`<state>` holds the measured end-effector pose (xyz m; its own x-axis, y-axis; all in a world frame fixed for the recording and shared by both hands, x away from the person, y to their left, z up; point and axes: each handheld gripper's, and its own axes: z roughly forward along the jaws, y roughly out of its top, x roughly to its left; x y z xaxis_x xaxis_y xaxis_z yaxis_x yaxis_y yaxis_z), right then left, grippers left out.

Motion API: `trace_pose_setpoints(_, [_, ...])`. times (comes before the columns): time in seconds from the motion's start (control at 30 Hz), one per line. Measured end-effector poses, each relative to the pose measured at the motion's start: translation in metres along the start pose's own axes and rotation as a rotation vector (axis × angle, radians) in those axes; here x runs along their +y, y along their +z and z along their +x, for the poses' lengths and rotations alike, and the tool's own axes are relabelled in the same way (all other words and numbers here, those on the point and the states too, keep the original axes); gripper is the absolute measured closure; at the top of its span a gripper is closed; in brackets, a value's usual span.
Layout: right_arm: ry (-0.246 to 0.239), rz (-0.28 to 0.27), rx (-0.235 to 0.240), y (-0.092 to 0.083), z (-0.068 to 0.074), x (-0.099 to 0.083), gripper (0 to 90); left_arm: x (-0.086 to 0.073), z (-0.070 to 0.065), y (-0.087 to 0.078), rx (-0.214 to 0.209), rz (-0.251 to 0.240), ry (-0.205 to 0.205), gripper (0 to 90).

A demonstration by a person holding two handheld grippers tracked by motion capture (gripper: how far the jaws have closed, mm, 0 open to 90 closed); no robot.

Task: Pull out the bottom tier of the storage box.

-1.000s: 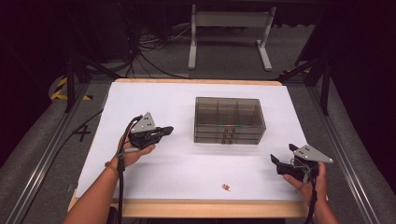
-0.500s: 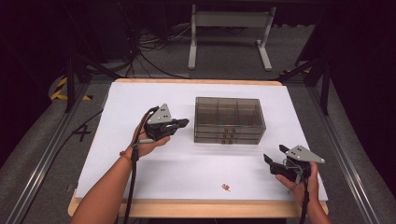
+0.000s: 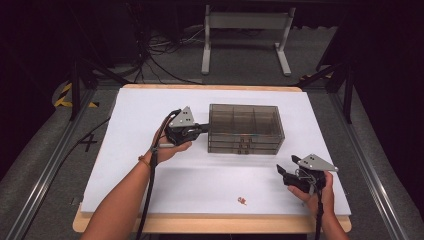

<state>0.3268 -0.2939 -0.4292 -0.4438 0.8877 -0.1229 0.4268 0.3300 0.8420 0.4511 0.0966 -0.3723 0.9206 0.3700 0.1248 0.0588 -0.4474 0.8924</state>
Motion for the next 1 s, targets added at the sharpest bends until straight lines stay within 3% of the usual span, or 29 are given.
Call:
trace_pose_setpoints(0.4, [-0.005, 0.011, -0.001, 0.005, 0.004, 0.003, 36.4, 0.001, 0.001, 0.005, -0.014, 0.021, 0.001, 89.9])
trace_pose_setpoints(0.5, [-0.003, 0.012, -0.002, 0.006, 0.004, 0.003, 36.4, 0.002, 0.0, 0.008, -0.011, 0.048, 0.013, 90.0])
trace_pose_setpoints(0.7, [-0.002, 0.011, -0.006, 0.009, 0.005, 0.007, 36.5, 0.003, 0.003, 0.01, -0.012, 0.062, -0.011, 89.9])
trace_pose_setpoints(1.0, [-0.017, 0.03, 0.005, 0.021, 0.019, 0.016, 36.8, 0.009, 0.006, 0.011, -0.03, 0.103, -0.007, 90.0])
